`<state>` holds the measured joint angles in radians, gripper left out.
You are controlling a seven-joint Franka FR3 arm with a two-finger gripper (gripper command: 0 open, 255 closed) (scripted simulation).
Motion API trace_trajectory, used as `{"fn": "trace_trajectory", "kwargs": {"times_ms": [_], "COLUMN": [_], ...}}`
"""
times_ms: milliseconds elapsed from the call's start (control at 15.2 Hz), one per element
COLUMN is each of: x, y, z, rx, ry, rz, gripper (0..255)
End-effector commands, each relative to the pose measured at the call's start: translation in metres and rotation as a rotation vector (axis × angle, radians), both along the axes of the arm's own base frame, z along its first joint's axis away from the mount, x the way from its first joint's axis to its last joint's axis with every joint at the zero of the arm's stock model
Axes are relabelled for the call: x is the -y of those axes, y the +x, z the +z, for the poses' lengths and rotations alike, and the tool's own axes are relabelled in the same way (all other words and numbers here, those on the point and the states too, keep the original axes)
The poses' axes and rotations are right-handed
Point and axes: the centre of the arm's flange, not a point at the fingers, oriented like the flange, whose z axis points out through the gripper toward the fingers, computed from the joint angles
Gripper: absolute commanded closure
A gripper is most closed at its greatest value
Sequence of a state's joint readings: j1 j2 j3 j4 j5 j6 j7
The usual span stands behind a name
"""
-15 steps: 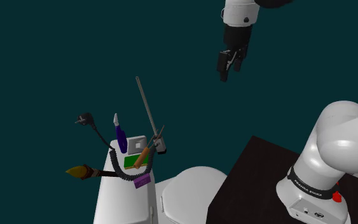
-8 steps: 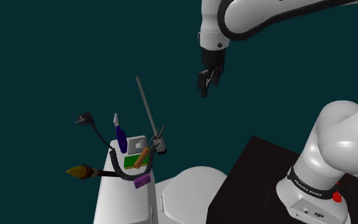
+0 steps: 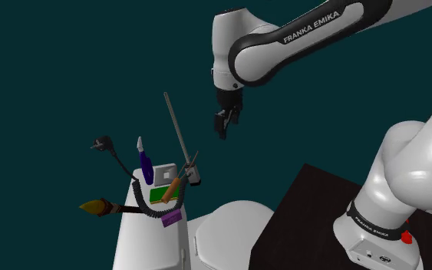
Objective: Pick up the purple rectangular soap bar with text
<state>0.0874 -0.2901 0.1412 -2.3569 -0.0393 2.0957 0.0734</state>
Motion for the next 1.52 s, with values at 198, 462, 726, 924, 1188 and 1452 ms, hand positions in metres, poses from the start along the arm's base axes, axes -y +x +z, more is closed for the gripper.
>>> {"fn": "trace_trajectory", "kwargs": {"times_ms": [198, 462, 726, 924, 1188, 1452], "x": [-0.032, -0.059, -0.088, -0.111, -0.142, -0.175], "y": [0.033, 0.057, 0.079, 0.094, 0.113, 0.129], "z": [-0.048, -0.086, -0.123, -0.151, -0.188, -0.226], "rx": [-0.008, -0.015, -0.023, -0.028, -0.035, -0.042], "ry": [0.01, 0.017, 0.024, 0.029, 0.036, 0.043], "rz": [0.078, 0.14, 0.201, 0.248, 0.309, 0.371], "gripper": [0, 0, 0, 0, 0, 0]}}
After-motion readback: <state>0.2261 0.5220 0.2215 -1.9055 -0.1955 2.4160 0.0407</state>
